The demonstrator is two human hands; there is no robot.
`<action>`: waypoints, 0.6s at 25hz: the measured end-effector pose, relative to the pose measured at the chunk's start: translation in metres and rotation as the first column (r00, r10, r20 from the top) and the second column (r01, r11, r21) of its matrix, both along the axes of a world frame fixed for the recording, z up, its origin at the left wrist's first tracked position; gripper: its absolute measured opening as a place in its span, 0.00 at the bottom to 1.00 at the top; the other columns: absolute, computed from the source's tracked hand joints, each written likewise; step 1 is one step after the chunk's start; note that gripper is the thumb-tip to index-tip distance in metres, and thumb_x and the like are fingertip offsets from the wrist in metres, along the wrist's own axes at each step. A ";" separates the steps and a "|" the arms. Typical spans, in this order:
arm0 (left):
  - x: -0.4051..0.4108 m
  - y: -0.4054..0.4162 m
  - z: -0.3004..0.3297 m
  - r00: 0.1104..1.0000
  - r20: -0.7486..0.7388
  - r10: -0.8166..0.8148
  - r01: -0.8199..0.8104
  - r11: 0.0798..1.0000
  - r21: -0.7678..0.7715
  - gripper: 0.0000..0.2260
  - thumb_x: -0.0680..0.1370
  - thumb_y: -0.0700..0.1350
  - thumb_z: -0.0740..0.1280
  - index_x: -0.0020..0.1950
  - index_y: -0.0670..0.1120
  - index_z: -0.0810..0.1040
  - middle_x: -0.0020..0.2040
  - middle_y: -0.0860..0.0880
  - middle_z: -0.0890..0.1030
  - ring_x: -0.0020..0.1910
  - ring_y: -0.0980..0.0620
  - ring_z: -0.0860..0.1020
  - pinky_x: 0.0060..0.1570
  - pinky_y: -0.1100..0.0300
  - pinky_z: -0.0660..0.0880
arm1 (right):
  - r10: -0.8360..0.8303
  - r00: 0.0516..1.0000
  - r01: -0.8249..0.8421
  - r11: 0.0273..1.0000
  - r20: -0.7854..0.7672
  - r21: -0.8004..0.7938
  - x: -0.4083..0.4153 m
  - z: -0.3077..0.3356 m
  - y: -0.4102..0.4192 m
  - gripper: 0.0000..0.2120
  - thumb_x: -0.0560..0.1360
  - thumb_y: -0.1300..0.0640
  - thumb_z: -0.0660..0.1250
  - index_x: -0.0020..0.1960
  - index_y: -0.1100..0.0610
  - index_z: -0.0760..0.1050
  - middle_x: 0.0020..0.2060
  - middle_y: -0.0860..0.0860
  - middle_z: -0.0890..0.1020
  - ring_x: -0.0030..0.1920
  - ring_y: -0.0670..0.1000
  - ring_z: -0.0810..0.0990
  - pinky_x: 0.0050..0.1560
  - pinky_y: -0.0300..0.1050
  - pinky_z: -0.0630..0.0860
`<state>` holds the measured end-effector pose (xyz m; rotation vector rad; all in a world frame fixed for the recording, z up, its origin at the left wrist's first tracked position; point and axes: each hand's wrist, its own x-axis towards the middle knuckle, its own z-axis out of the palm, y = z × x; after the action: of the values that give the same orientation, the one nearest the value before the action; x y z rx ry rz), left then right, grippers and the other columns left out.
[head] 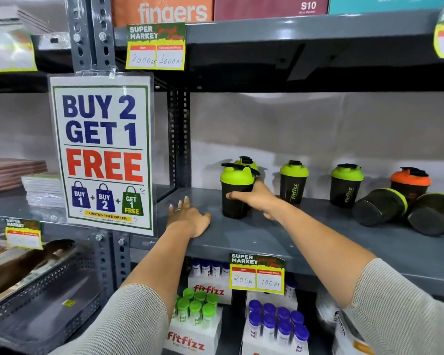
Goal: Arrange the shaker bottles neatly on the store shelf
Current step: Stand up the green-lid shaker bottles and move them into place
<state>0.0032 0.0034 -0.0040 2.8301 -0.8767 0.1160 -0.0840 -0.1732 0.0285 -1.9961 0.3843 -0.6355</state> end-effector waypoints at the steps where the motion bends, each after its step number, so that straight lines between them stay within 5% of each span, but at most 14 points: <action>1: 0.000 0.000 0.000 1.000 -0.010 -0.002 0.002 1.000 -0.002 0.31 0.80 0.58 0.47 0.78 0.41 0.56 0.81 0.44 0.46 0.79 0.44 0.45 0.76 0.47 0.41 | 0.041 0.998 -0.041 0.999 -0.052 0.000 -0.005 0.005 0.000 0.40 0.59 0.46 0.82 0.67 0.54 0.73 0.60 0.49 0.82 0.63 0.50 0.79 0.58 0.42 0.74; 4: 0.001 -0.001 -0.001 1.000 -0.013 0.003 -0.003 1.000 0.004 0.31 0.80 0.58 0.47 0.79 0.41 0.55 0.81 0.45 0.45 0.79 0.45 0.45 0.76 0.47 0.40 | 0.146 0.942 -0.140 0.989 -0.301 0.044 -0.033 0.039 0.006 0.55 0.61 0.28 0.72 0.78 0.53 0.59 0.71 0.47 0.68 0.71 0.50 0.69 0.68 0.49 0.67; 6: 0.004 -0.001 -0.001 1.000 -0.018 0.003 -0.003 1.000 0.010 0.31 0.80 0.59 0.47 0.79 0.42 0.54 0.81 0.45 0.45 0.79 0.45 0.44 0.76 0.46 0.39 | 0.105 0.939 -0.098 0.994 -0.327 0.039 -0.052 0.072 0.016 0.51 0.66 0.23 0.59 0.80 0.50 0.52 0.77 0.51 0.59 0.75 0.53 0.62 0.73 0.55 0.59; 8: 0.005 -0.002 -0.002 1.000 -0.024 -0.001 0.002 1.000 0.019 0.32 0.80 0.59 0.46 0.79 0.43 0.55 0.81 0.46 0.44 0.79 0.45 0.44 0.76 0.45 0.38 | 0.026 0.952 -0.055 0.995 -0.304 -0.087 -0.061 0.098 0.028 0.43 0.71 0.24 0.50 0.80 0.45 0.52 0.80 0.50 0.51 0.80 0.56 0.50 0.77 0.61 0.48; 10: 0.007 -0.003 -0.003 1.000 -0.027 0.003 -0.003 1.000 0.024 0.32 0.80 0.59 0.46 0.79 0.43 0.55 0.81 0.46 0.44 0.79 0.46 0.44 0.75 0.46 0.37 | -0.139 0.932 0.020 0.942 -0.336 -0.335 -0.053 0.112 0.040 0.46 0.70 0.22 0.50 0.79 0.50 0.56 0.80 0.53 0.54 0.79 0.58 0.54 0.76 0.59 0.53; 13: 0.006 -0.003 -0.002 1.000 -0.023 0.012 -0.011 1.000 0.028 0.32 0.79 0.59 0.46 0.79 0.43 0.54 0.81 0.46 0.44 0.79 0.46 0.44 0.76 0.46 0.37 | -0.475 0.789 0.020 0.653 -0.389 -0.757 -0.021 0.114 0.057 0.58 0.61 0.16 0.46 0.79 0.54 0.58 0.79 0.57 0.57 0.77 0.61 0.60 0.71 0.58 0.64; 15: 0.005 -0.003 -0.002 1.000 -0.024 0.010 -0.009 1.000 0.026 0.32 0.79 0.59 0.46 0.79 0.44 0.54 0.81 0.46 0.44 0.79 0.46 0.44 0.75 0.46 0.37 | -0.606 0.703 -0.083 0.450 -0.372 -0.889 0.002 0.107 0.064 0.61 0.57 0.14 0.41 0.76 0.51 0.64 0.75 0.56 0.65 0.72 0.60 0.67 0.59 0.54 0.72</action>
<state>0.0082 0.0005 -0.0062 2.8540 -0.8657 0.0723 -0.0817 -0.1096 0.1350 -3.2307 1.0251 -0.2697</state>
